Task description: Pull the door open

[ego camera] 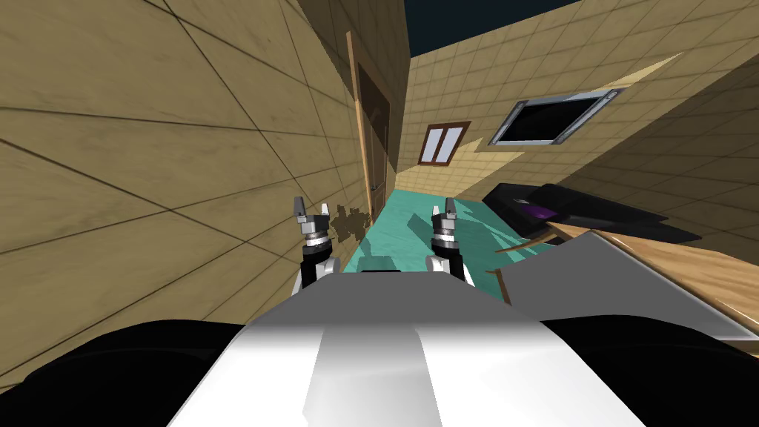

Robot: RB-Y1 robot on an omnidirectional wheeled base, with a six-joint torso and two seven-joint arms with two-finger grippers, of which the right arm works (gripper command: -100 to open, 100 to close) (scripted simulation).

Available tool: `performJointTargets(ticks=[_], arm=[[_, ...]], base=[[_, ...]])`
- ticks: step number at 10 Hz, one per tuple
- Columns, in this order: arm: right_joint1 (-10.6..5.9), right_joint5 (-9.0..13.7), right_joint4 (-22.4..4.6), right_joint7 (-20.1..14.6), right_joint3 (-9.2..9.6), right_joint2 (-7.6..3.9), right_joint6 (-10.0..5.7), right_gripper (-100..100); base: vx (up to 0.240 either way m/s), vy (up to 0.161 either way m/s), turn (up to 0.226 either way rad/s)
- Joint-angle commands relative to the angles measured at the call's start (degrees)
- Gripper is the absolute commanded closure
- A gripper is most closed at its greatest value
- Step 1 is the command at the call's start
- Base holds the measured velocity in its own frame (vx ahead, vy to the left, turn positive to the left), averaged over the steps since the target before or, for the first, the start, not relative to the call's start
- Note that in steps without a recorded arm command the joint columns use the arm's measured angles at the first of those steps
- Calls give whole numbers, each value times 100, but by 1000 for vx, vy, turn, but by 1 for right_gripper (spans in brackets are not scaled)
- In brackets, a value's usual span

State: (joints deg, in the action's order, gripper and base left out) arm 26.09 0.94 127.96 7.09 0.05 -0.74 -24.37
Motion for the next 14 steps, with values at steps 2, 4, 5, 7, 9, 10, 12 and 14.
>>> performJointTargets(ticks=[2,4,5,7,9,10,12,14], arm=[[-118,13,-283,-80,61,-106,-74,-100],[-205,23,-490,-138,107,-179,-128,-100],[-266,30,-636,-179,138,-226,-166,-100],[-357,40,-855,-241,186,-296,-224,-100],[-464,52,-1110,-313,241,-374,-290,-100],[-502,56,-1202,-338,261,-402,-314,-100],[-617,69,-1476,-416,321,-484,-386,-100],[-704,79,-1684,-474,366,-544,-441,-100]], base=[[98,-27,136],[182,-33,87],[143,-57,139],[117,-55,115],[140,-63,129],[94,-39,98],[92,-35,115],[114,-57,125]])
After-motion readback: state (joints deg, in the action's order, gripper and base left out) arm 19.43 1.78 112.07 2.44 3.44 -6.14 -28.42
